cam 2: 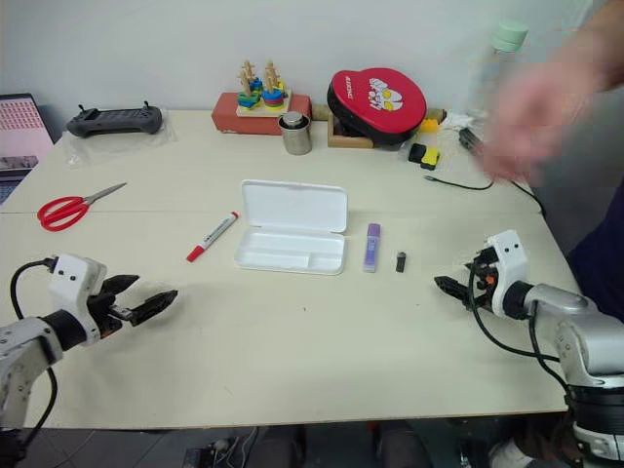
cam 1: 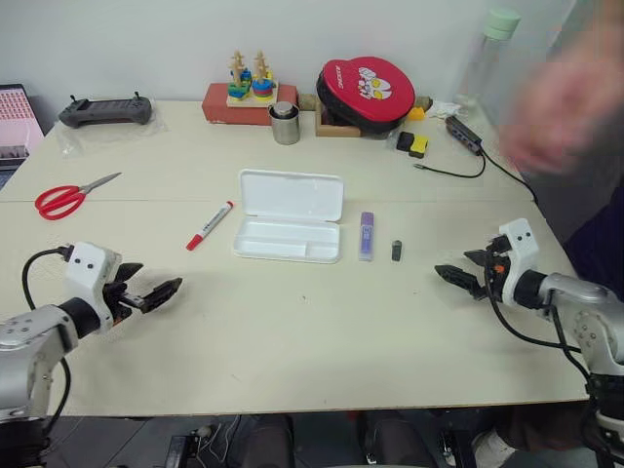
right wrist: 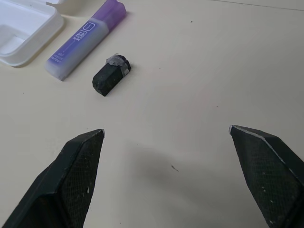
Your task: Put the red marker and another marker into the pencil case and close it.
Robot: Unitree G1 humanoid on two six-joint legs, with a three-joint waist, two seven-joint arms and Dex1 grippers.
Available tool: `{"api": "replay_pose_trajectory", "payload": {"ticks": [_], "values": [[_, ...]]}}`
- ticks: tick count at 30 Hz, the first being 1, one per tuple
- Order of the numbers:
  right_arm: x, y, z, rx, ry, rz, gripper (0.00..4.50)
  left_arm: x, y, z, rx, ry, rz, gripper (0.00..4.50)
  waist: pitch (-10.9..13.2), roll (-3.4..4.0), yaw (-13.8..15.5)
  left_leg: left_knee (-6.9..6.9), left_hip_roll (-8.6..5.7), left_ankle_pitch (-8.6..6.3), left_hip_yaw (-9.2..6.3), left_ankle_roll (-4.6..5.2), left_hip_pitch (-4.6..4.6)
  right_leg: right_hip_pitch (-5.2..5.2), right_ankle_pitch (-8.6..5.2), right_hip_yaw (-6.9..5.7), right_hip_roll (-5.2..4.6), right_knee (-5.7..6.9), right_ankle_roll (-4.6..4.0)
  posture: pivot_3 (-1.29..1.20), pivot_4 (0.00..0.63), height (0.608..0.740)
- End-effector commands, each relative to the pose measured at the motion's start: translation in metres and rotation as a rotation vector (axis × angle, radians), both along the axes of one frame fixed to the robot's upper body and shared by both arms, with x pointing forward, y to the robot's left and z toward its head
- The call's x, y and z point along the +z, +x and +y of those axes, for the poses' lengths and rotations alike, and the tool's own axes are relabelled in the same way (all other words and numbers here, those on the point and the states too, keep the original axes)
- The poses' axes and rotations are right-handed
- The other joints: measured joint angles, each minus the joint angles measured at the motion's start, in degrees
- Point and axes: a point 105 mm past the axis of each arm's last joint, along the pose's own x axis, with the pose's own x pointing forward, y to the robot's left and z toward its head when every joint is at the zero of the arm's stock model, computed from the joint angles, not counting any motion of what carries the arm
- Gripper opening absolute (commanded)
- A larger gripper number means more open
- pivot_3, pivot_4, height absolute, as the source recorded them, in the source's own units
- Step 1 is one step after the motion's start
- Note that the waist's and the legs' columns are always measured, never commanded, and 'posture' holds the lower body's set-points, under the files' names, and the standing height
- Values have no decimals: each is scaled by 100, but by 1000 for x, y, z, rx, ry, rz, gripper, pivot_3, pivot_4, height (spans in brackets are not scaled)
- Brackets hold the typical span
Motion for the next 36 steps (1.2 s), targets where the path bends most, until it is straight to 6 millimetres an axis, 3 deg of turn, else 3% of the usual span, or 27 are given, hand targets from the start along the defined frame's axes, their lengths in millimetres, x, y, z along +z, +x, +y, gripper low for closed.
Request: {"api": "replay_pose_trajectory", "payload": {"ticks": [1, 25, 28, 36], "values": [[18, -3, 5, 40, 10, -49, 4438, 20, 0, 4, -19, 21, -41, 4500, 0, 0, 1, 0, 0, 0, 0, 0, -1, 0, 0, 0, 0, 1, 0, 0, 150, 740], [14, -16, 7, 22, 36, -54, 4438, 21, 21, -34, -147, 6, -38, 4500, -2, -3, 4, 15, 0, 1, 4, 2, -18, -12, 16, 5, 3, 13, 25, 0, 150, 740], [20, -19, 18, 77, 64, -82, 4438, 22, 25, -48, -225, -5, -38, 4500, -4, -7, 4, 19, 1, 2, 4, 2, -18, -11, 18, 4, 4, 17, 27, 0, 150, 740], [59, -38, 77, 425, 161, -202, 4438, 24, 46, -105, -549, 39, -19, 4500, -4, -7, 6, 85, -1, -4, 3, 11, -25, -9, 18, 6, 7, 67, 29, 0, 150, 740]]}}
